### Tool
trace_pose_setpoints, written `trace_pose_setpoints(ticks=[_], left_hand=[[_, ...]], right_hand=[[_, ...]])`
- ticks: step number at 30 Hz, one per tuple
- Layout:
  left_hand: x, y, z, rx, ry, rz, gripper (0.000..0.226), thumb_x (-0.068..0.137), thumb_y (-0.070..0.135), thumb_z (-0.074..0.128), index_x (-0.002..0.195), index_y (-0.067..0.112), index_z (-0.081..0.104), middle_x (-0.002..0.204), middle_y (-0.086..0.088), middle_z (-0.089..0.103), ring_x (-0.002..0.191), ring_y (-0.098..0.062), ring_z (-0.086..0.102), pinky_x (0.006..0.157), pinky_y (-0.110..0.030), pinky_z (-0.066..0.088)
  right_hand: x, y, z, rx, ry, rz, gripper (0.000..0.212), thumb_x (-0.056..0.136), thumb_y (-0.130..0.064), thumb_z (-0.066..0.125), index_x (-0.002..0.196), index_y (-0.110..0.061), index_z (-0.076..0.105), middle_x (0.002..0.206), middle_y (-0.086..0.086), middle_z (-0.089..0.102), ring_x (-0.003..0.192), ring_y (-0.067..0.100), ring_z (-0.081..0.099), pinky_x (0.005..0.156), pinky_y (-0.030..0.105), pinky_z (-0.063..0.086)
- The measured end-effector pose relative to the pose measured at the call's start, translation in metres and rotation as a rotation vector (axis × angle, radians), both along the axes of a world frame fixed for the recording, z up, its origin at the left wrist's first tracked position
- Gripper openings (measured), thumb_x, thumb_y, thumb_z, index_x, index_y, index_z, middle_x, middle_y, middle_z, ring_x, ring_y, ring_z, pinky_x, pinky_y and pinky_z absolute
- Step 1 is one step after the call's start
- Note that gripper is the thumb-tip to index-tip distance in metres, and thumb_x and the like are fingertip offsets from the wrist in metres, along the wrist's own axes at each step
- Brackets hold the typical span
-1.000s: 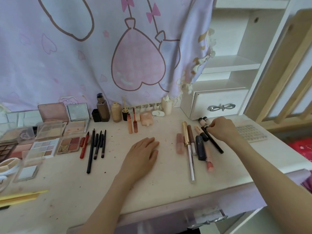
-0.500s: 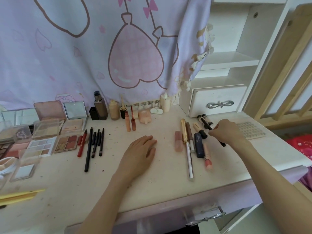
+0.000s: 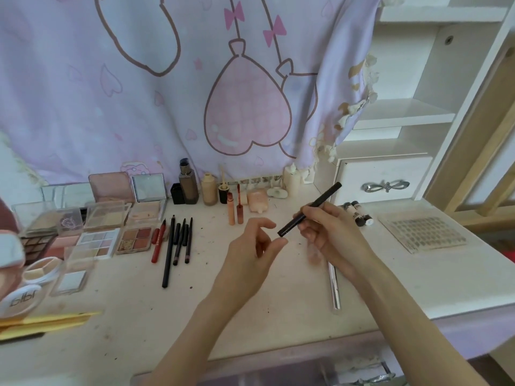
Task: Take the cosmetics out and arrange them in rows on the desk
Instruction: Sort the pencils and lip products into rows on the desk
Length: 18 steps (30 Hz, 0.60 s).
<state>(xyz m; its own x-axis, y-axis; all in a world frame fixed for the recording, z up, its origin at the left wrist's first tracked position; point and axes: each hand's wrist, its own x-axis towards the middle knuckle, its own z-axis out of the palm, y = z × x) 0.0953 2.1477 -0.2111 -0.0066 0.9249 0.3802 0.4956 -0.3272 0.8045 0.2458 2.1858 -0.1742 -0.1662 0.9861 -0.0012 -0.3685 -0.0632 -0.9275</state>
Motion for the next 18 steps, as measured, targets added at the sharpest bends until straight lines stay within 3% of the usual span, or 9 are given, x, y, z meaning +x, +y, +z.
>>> trace_pose_setpoints(ticks=[4, 9, 14, 18], left_hand=[[-0.008, -0.005, 0.003, -0.027, 0.034, -0.002, 0.022, 0.085, 0.033, 0.062, 0.092, 0.041, 0.044, 0.069, 0.011, 0.051, 0.064, 0.0, 0.048, 0.06, -0.011, 0.039], [-0.016, -0.008, 0.001, 0.048, 0.147, 0.075, 0.01, 0.092, 0.029, 0.053, 0.085, 0.024, 0.048, 0.061, 0.01, 0.048, 0.058, -0.001, 0.046, 0.054, -0.014, 0.036], [-0.024, -0.012, 0.002, 0.02, 0.26, 0.12, 0.021, 0.097, 0.03, 0.037, 0.092, 0.015, 0.051, 0.062, 0.009, 0.044, 0.052, -0.008, 0.04, 0.05, -0.021, 0.031], [-0.028, -0.014, 0.007, -0.046, 0.23, 0.143, 0.022, 0.099, 0.027, 0.035, 0.082, 0.018, 0.045, 0.058, 0.007, 0.042, 0.048, -0.009, 0.035, 0.047, -0.02, 0.031]], right_hand=[[-0.017, -0.003, -0.01, -0.005, -0.009, 0.099, 0.008, 0.087, 0.001, 0.057, 0.08, -0.002, 0.058, 0.069, 0.009, 0.059, 0.058, 0.015, 0.054, 0.052, 0.021, 0.045], [-0.035, -0.007, -0.014, 0.021, -0.147, 0.08, 0.017, 0.088, -0.017, 0.061, 0.081, -0.003, 0.058, 0.059, 0.002, 0.041, 0.05, 0.011, 0.033, 0.047, 0.021, 0.025], [-0.046, -0.003, -0.012, 0.041, -0.225, 0.063, 0.026, 0.092, -0.024, 0.056, 0.079, -0.001, 0.056, 0.051, -0.001, 0.039, 0.042, 0.009, 0.029, 0.042, 0.018, 0.025], [-0.052, 0.004, -0.013, -0.015, -0.159, 0.052, 0.025, 0.095, -0.021, 0.052, 0.076, -0.004, 0.052, 0.046, -0.003, 0.036, 0.04, 0.009, 0.026, 0.042, 0.019, 0.021]])
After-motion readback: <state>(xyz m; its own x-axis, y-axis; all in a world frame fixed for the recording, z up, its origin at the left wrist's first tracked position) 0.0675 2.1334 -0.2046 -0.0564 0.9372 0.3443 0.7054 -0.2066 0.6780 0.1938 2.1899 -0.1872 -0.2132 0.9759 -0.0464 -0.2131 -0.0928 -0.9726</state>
